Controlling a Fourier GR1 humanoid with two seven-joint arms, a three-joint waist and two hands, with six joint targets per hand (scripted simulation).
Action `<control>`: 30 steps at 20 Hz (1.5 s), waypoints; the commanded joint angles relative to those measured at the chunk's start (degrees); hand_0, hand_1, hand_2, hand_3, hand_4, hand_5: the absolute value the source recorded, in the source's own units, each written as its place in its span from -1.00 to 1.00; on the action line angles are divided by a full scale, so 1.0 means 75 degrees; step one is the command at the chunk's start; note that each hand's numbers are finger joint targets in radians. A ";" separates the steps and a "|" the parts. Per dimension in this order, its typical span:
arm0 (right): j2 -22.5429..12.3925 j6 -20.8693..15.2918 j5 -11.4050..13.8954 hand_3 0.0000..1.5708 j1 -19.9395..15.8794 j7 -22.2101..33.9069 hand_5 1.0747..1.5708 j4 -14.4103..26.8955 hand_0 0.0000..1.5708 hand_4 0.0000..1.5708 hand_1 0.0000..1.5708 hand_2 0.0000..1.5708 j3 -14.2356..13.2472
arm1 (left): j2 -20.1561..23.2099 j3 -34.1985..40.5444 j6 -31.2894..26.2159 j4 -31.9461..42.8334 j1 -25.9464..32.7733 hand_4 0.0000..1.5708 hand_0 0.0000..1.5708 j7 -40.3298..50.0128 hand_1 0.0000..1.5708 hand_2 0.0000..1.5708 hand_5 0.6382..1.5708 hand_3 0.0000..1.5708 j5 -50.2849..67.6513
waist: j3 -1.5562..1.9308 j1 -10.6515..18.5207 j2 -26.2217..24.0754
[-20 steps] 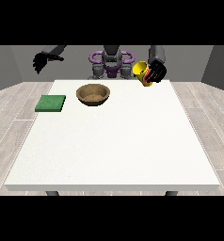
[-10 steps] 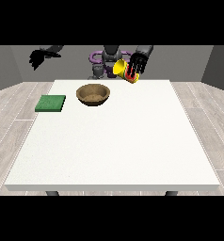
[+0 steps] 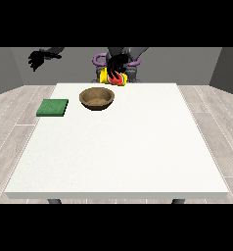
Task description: Pick the cup and pour the ball into the bowl, then pick the bowl and place it on the pad
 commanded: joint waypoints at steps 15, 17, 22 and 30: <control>0.0017 -0.0210 0.0027 -1.00 -0.0127 -0.0093 0.99 0.0530 -1.00 -1.00 -1.00 -1.00 -0.0128 | -0.0540 -0.1565 -0.2117 -0.0066 -0.0612 0.95 0.84 -0.0176 0.84 1.00 0.07 1.00 -0.2948 | -0.0016 0.0591 0.0063; 0.0300 -0.0385 -0.0104 -1.00 -0.0089 0.0404 0.98 0.0256 -1.00 -0.87 -1.00 -1.00 -0.0033 | -0.0488 -0.0133 -0.1079 -0.0347 -0.0060 0.90 0.88 0.0331 0.88 1.00 0.25 1.00 -0.1283 | -0.0060 0.0649 -0.0067; 0.0527 -0.0608 -0.0017 -1.00 0.0488 0.0312 0.98 0.0115 -1.00 -0.87 -1.00 -1.00 -0.0023 | -0.0385 0.2122 0.0340 -0.1245 0.0829 0.93 0.57 0.0378 0.57 0.97 0.20 0.81 0.1044 | -0.0128 0.1016 -0.0356; 0.1222 -0.1069 0.0237 -1.00 0.0023 0.0173 0.99 -0.0293 -1.00 -0.61 -1.00 -1.00 0.0427 | -0.0945 0.3703 0.1626 -0.2937 0.2704 -1.00 -1.00 -0.1128 -1.00 -1.00 0.95 -1.00 0.5686 | -0.0207 0.0798 0.0862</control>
